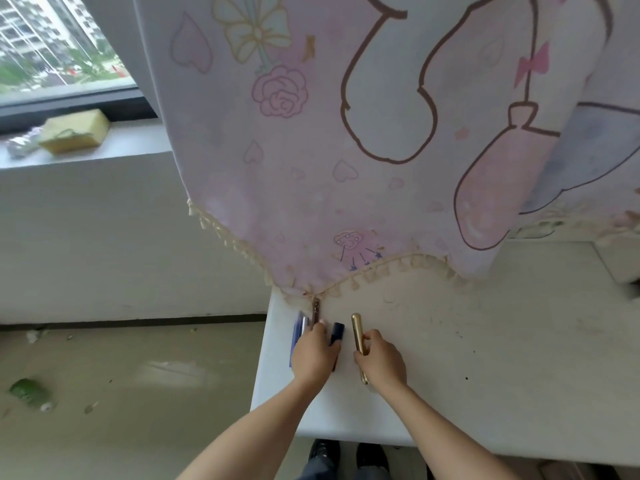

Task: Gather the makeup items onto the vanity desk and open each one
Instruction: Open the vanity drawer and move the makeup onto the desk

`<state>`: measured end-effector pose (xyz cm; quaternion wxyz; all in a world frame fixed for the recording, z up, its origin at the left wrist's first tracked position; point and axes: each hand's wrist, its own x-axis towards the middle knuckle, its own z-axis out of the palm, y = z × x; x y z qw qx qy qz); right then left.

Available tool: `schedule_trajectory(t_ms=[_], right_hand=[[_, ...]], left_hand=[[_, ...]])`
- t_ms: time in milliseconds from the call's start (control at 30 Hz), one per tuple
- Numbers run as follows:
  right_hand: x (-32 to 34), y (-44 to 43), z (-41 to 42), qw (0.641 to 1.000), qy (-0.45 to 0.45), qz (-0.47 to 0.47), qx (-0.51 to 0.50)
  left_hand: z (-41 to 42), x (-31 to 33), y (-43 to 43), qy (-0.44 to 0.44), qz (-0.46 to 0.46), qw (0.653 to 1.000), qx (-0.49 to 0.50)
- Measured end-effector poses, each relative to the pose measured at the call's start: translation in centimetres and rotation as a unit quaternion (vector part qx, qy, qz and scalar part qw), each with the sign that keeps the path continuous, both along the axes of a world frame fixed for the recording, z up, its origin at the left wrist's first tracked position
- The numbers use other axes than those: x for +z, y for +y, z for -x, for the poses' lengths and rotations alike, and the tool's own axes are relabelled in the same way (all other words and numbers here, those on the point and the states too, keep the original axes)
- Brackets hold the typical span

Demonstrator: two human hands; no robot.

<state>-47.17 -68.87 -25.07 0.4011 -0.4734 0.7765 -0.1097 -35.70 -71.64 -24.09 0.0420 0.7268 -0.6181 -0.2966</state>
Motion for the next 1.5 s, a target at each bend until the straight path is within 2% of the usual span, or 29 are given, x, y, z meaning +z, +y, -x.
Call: schedule_trajectory(t_ms=[133, 200, 300, 433, 900, 1133, 1500], right_hand=[[0.0, -0.5, -1.1, 1.0, 0.019, -0.003, 0.001], [-0.1, -0.6, -1.7, 1.0, 0.03, -0.005, 0.003], [-0.2, -0.8, -2.4, 0.999, 0.045, -0.009, -0.004], [-0.1, -0.9, -2.9, 0.999, 0.049, -0.011, -0.01], [0.4, 0.1, -3.4, 0.997, 0.076, 0.009, -0.009], [1.0, 0.7, -2.7, 0.995, 0.102, 0.014, 0.004], [2.6, 4.5, -0.8, 0.997, 0.057, 0.036, -0.035]], left_hand=[[-2.1, -0.2, 0.5, -0.082, 0.074, 0.994, -0.016], [-3.6, -0.8, 0.8, -0.097, 0.052, 0.994, 0.0], [-5.1, -1.3, 1.2, -0.064, 0.019, 0.998, 0.019], [-5.5, -1.4, 1.3, -0.033, 0.006, 0.999, -0.012], [-7.2, -1.1, 1.4, 0.009, 0.023, 0.998, -0.057], [-8.0, -0.6, 1.0, 0.0, 0.027, 0.995, -0.095], [-9.5, -0.7, -0.1, 0.023, 0.059, 0.985, -0.158]])
